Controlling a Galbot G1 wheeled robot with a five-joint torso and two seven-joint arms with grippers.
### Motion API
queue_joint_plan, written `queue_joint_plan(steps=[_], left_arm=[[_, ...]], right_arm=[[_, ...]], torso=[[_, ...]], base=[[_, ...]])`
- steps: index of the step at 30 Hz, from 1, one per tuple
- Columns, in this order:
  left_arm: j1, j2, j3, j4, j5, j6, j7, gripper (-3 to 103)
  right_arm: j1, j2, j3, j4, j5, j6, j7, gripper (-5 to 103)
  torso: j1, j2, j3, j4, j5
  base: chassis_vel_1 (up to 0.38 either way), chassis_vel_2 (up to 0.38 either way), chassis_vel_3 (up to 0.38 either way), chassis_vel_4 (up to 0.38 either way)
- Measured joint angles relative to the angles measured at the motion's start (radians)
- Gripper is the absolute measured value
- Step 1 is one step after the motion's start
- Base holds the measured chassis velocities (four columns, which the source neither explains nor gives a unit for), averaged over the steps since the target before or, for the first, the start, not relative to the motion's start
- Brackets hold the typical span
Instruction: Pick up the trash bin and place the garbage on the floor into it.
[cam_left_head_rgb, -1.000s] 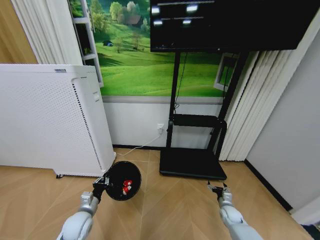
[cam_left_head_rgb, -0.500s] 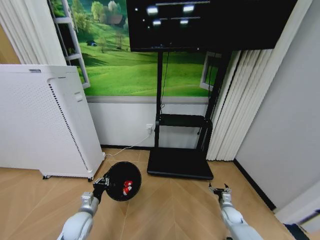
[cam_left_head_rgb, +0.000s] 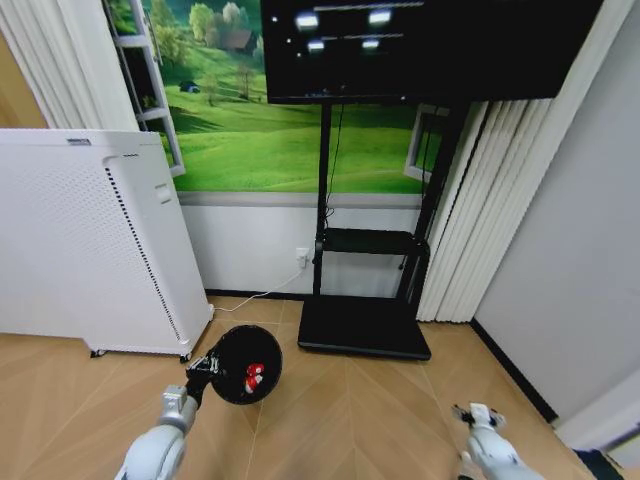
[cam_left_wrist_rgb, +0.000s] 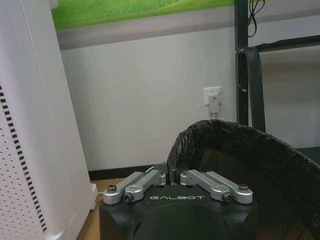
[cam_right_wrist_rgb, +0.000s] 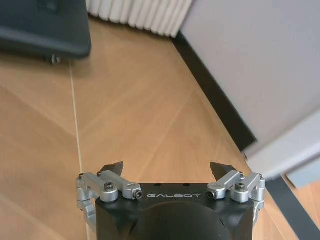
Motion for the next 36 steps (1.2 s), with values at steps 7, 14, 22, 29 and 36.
queue_joint_plan(steps=[7, 14, 22, 29, 36], left_arm=[[-0.023, 0.011, 0.012, 0.015, -0.005, 0.003, 0.000, 7], [-0.029, 0.019, 0.015, 0.019, -0.008, 0.005, 0.000, 7], [-0.023, 0.025, 0.015, 0.025, -0.008, 0.005, 0.000, 7], [-0.030, 0.028, 0.016, 0.037, -0.008, 0.005, 0.000, 7], [-0.039, 0.022, 0.025, 0.050, -0.006, 0.003, 0.000, 7]], right_arm=[[-0.089, -0.005, 0.013, 0.055, 0.059, -0.031, 0.030, 98], [-0.117, 0.018, -0.007, 0.041, 0.057, -0.018, 0.018, 97], [-0.126, 0.024, -0.047, 0.017, 0.036, 0.012, -0.013, 97], [-0.201, 0.016, -0.043, 0.074, 0.031, 0.017, -0.012, 97], [-0.219, 0.024, -0.040, 0.066, 0.028, 0.018, -0.013, 97]], torso=[[0.000, 0.000, 0.000, 0.0000, -0.0001], [0.000, 0.000, 0.000, -0.0001, 0.0000], [0.000, 0.000, 0.000, 0.0002, 0.0000], [0.000, 0.000, 0.000, -0.0001, 0.0000], [0.000, 0.000, 0.000, 0.0000, -0.0003]], base=[[0.000, 0.000, 0.000, 0.000], [0.000, 0.000, 0.000, 0.000], [0.000, 0.000, 0.000, 0.000], [0.000, 0.000, 0.000, 0.000], [0.000, 0.000, 0.000, 0.000]])
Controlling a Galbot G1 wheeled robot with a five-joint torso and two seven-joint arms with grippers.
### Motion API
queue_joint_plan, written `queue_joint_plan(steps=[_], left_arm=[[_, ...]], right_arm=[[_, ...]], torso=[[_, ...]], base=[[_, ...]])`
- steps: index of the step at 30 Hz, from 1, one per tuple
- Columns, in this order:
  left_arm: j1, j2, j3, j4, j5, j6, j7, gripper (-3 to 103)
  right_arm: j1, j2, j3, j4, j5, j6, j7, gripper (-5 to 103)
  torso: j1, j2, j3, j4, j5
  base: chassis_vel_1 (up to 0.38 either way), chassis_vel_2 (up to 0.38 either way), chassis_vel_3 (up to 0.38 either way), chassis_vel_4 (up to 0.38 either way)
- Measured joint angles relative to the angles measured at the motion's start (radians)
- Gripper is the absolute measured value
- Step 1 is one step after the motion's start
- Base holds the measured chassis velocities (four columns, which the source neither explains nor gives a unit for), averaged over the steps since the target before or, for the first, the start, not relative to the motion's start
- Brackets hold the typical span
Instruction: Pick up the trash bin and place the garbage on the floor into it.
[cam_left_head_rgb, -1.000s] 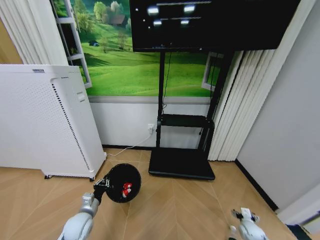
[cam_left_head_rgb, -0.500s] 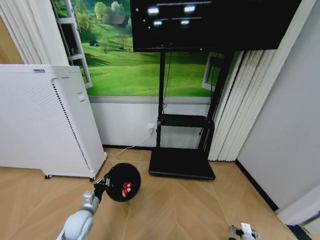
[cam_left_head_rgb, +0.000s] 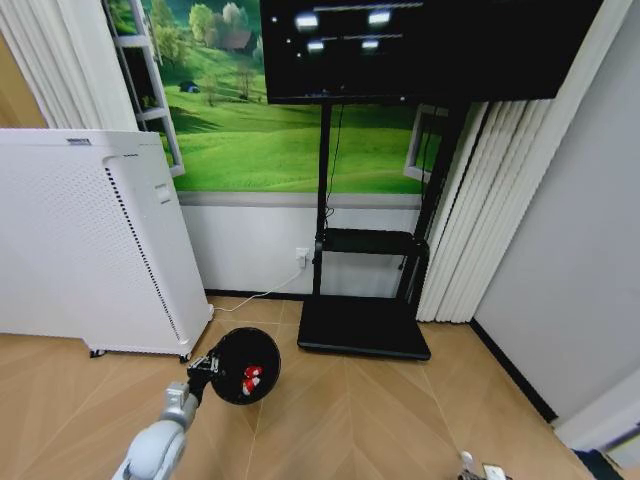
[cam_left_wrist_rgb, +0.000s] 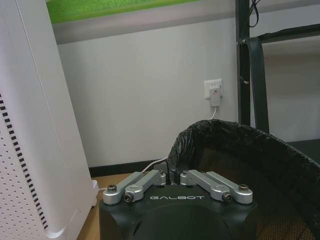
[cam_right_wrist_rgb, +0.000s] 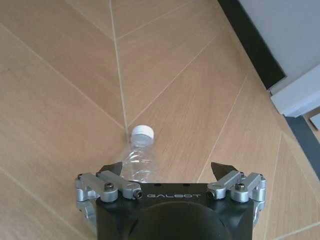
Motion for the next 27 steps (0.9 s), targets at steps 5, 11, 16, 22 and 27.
queue_joint_plan(steps=[5, 11, 16, 22, 27], left_arm=[[-0.004, 0.000, 0.003, 0.004, 0.001, 0.000, 0.000, 7], [-0.005, 0.006, 0.003, 0.011, 0.001, 0.000, 0.000, 7], [-0.002, 0.008, 0.002, 0.019, 0.001, -0.001, 0.000, 7], [-0.010, 0.009, 0.002, 0.032, 0.001, -0.002, 0.000, 7], [-0.012, 0.008, 0.003, 0.040, 0.001, -0.003, 0.000, 7]], right_arm=[[0.011, 0.021, -0.021, -0.031, -0.008, 0.002, 0.001, 97], [0.046, 0.045, -0.046, -0.089, -0.019, 0.010, 0.001, 97], [0.087, 0.049, -0.083, -0.153, -0.023, 0.020, -0.005, 97], [0.132, 0.041, -0.125, -0.205, -0.030, 0.025, -0.019, 94], [0.157, 0.039, -0.138, -0.235, -0.035, 0.034, -0.037, 82]], torso=[[0.000, 0.000, 0.000, -0.0001, 0.0002], [0.000, 0.000, 0.000, 0.0000, 0.0003], [0.000, 0.000, 0.000, 0.0001, 0.0002], [0.000, 0.000, 0.000, -0.0002, -0.0009], [0.000, 0.000, 0.000, 0.0001, -0.0007]], base=[[0.000, 0.000, 0.000, 0.000], [0.000, 0.000, 0.000, 0.000], [0.000, 0.000, 0.000, 0.000], [0.000, 0.000, 0.000, 0.000], [0.000, 0.000, 0.000, 0.000]])
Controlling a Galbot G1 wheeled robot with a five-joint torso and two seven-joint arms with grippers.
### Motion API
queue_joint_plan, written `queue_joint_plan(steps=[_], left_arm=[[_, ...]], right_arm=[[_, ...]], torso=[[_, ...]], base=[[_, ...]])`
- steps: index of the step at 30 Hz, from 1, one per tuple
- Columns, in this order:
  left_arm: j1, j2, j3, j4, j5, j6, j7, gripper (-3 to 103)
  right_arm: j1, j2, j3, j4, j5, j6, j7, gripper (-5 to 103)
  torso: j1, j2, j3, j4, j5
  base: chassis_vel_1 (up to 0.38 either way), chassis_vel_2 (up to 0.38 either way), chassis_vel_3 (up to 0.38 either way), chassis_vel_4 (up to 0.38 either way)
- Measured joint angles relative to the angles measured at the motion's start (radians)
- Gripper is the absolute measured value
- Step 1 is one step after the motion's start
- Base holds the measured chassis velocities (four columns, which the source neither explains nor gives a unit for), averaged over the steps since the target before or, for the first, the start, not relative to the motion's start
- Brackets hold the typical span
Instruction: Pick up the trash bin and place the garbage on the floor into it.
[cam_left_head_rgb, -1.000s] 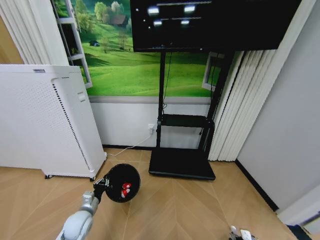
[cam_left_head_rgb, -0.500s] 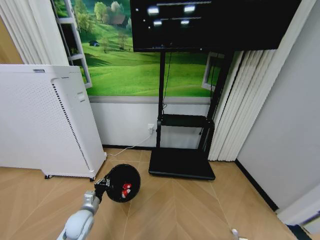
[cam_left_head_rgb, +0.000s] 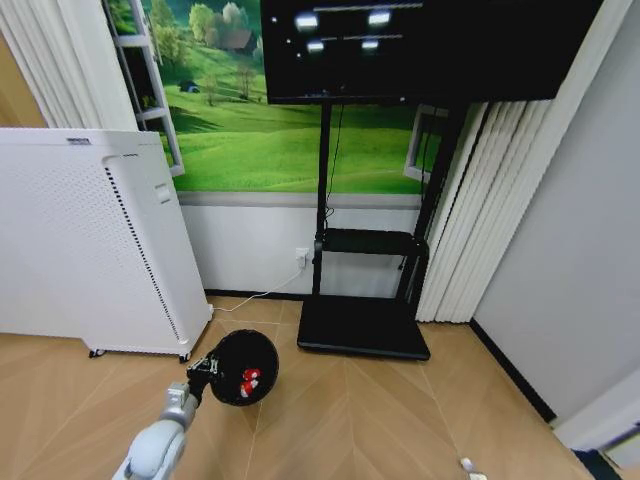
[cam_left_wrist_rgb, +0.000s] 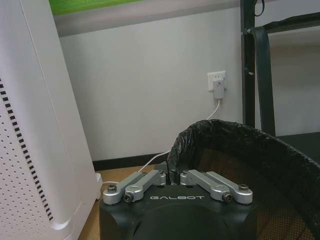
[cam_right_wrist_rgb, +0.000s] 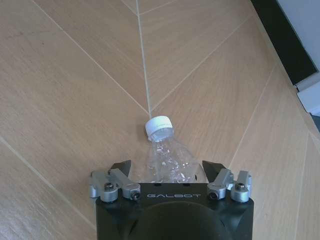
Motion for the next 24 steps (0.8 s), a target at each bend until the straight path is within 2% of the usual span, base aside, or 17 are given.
queue_joint_plan(steps=[1, 2, 5, 6, 7, 10, 11, 12, 17, 18, 19, 20, 24], left_arm=[[0.000, 0.000, 0.000, 0.003, 0.000, -0.001, 0.000, 7], [-0.001, 0.000, 0.000, 0.005, 0.000, -0.002, 0.000, 7], [-0.002, 0.000, 0.000, 0.008, 0.000, -0.002, 0.000, 7], [-0.004, 0.000, 0.002, 0.010, 0.000, -0.002, 0.000, 7], [-0.005, 0.000, 0.002, 0.010, 0.000, -0.002, 0.000, 7], [-0.008, -0.001, 0.006, 0.011, 0.000, -0.002, 0.000, 7], [-0.009, -0.002, 0.008, 0.011, 0.000, -0.002, 0.000, 7], [-0.010, -0.003, 0.009, 0.011, 0.000, -0.002, 0.000, 7], [-0.010, -0.004, 0.011, 0.009, 0.001, -0.002, -0.001, 7], [-0.010, -0.004, 0.011, 0.008, 0.000, -0.002, -0.001, 7], [-0.010, -0.004, 0.011, 0.008, 0.000, -0.002, -0.001, 7], [-0.010, -0.005, 0.011, 0.007, 0.001, -0.002, -0.001, 7], [-0.013, -0.005, 0.011, 0.006, 0.001, -0.002, -0.002, 7]], right_arm=[[0.003, -0.001, -0.002, -0.006, -0.002, 0.005, -0.006, 82], [0.004, -0.001, -0.004, -0.009, -0.002, 0.009, -0.010, 71], [0.004, -0.001, -0.004, -0.011, -0.003, 0.011, -0.011, 71], [0.004, -0.002, -0.004, -0.014, -0.003, 0.012, -0.011, 60], [0.004, -0.002, -0.004, -0.015, -0.004, 0.013, -0.011, 55], [0.003, -0.004, -0.004, -0.016, -0.004, 0.014, -0.011, 50], [0.001, -0.006, -0.003, -0.015, -0.004, 0.015, -0.012, 40], [-0.001, -0.009, -0.003, -0.014, -0.003, 0.015, -0.011, 37], [-0.005, -0.021, 0.005, 0.003, 0.002, 0.020, -0.011, 33], [-0.009, -0.027, 0.008, 0.017, 0.004, 0.021, -0.011, 27], [-0.009, -0.027, 0.008, 0.017, 0.004, 0.021, -0.011, 27], [-0.017, -0.036, 0.013, 0.042, 0.011, 0.021, -0.008, 21], [-0.046, -0.070, 0.028, 0.128, 0.037, 0.017, -0.003, 18]], torso=[[0.000, 0.000, 0.000, 0.0000, 0.0004], [0.000, 0.000, 0.000, 0.0001, 0.0007], [0.000, 0.000, 0.000, 0.0002, 0.0011], [0.000, 0.000, 0.000, 0.0004, 0.0013], [0.000, 0.000, 0.000, 0.0004, 0.0013], [0.000, 0.000, 0.000, -0.0001, 0.0015], [0.000, 0.000, 0.000, -0.0002, 0.0019], [0.000, 0.000, 0.000, -0.0004, 0.0018], [0.000, 0.000, 0.000, -0.0007, 0.0018], [0.000, 0.000, 0.000, -0.0003, 0.0017], [0.000, 0.000, 0.000, -0.0003, 0.0017], [0.000, 0.000, 0.000, -0.0001, 0.0014], [0.000, 0.000, 0.000, -0.0001, 0.0010]], base=[[0.000, 0.000, 0.000, 0.000], [0.000, 0.000, 0.000, 0.000], [0.000, 0.000, 0.000, 0.000], [0.000, 0.000, 0.000, 0.000], [0.000, 0.000, 0.000, 0.000], [0.000, 0.000, 0.000, 0.000], [0.000, 0.000, 0.000, 0.000], [0.000, 0.000, 0.000, 0.000], [0.000, 0.000, 0.000, 0.000], [0.000, 0.000, 0.000, 0.000], [0.000, 0.000, 0.000, 0.000], [0.000, 0.000, 0.000, 0.000], [0.000, 0.000, 0.000, 0.000]])
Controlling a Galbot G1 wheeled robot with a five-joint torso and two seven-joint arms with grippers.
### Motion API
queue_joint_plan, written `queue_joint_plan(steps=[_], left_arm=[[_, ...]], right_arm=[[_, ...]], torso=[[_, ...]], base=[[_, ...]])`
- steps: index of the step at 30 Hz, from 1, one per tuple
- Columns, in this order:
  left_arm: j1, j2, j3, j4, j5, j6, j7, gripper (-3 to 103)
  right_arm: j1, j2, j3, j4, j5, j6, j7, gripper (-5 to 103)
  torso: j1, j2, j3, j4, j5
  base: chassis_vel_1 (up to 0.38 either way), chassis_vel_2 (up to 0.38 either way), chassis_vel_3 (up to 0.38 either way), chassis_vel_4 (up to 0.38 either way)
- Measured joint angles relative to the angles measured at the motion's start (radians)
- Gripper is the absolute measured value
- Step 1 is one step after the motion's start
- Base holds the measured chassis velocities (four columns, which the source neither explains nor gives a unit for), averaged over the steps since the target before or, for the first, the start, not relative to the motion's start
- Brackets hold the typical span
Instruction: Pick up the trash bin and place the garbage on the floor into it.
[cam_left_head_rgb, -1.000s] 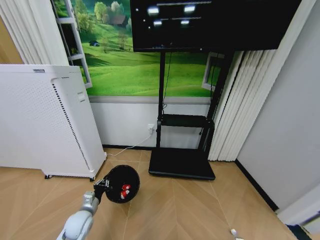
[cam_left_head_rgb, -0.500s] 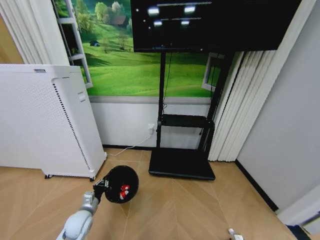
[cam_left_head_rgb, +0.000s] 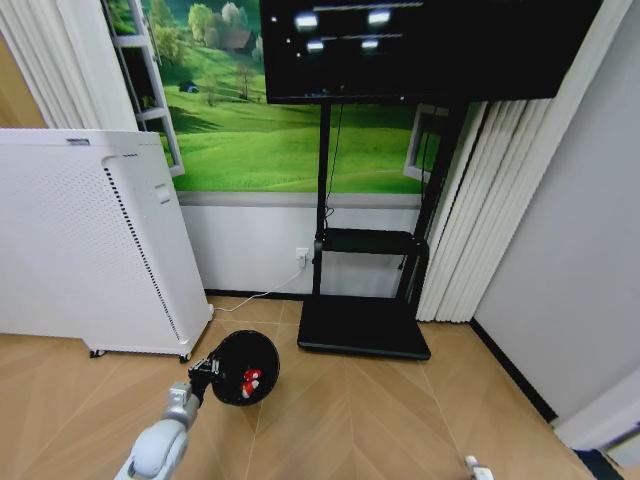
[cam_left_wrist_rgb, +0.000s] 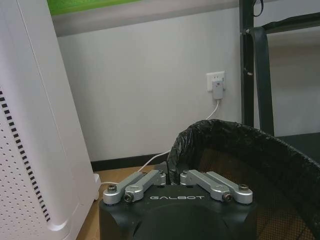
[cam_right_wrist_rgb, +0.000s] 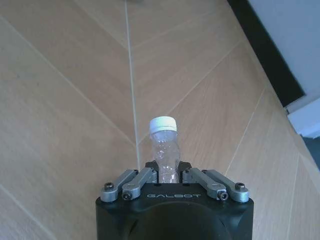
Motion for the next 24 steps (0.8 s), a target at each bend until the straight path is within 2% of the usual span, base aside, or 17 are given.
queue_joint_plan(steps=[9, 13, 14, 18, 23, 24], left_arm=[[-0.043, -0.001, 0.025, 0.014, 0.002, 0.000, 0.000, 7], [-0.103, 0.003, 0.059, 0.047, 0.002, 0.001, 0.001, 7], [-0.103, 0.003, 0.059, 0.047, 0.002, 0.001, 0.001, 7], [-0.151, -0.004, 0.100, 0.085, 0.008, 0.001, 0.002, 7], [-0.183, -0.010, 0.131, 0.116, 0.018, -0.001, 0.002, 7], [-0.210, -0.012, 0.153, 0.138, 0.021, -0.005, 0.002, 7]], right_arm=[[-0.037, -0.056, 0.037, 0.142, 0.010, 0.005, -0.003, 18], [-0.106, -0.097, 0.088, 0.325, 0.013, 0.021, -0.030, 18], [-0.106, -0.097, 0.088, 0.325, 0.013, 0.021, -0.030, 18], [-0.142, -0.117, 0.100, 0.455, -0.029, 0.060, -0.068, 18], [-0.124, -0.119, 0.073, 0.520, -0.062, 0.101, -0.097, 18], [-0.117, -0.117, 0.067, 0.543, -0.077, 0.127, -0.114, 18]], torso=[[0.000, 0.000, 0.000, 0.0000, 0.0000], [0.000, 0.000, 0.000, 0.0002, -0.0001], [0.000, 0.000, 0.000, 0.0002, -0.0001], [0.000, 0.000, 0.000, -0.0004, -0.0003], [0.000, 0.000, 0.000, 0.0006, 0.0003], [0.000, 0.000, 0.000, 0.0006, -0.0003]], base=[[0.000, 0.000, 0.000, 0.000], [0.000, 0.000, 0.000, 0.000], [0.000, 0.000, 0.000, 0.000], [0.000, 0.000, 0.000, 0.000], [0.000, 0.000, 0.000, 0.000], [0.000, 0.000, 0.000, 0.000]])
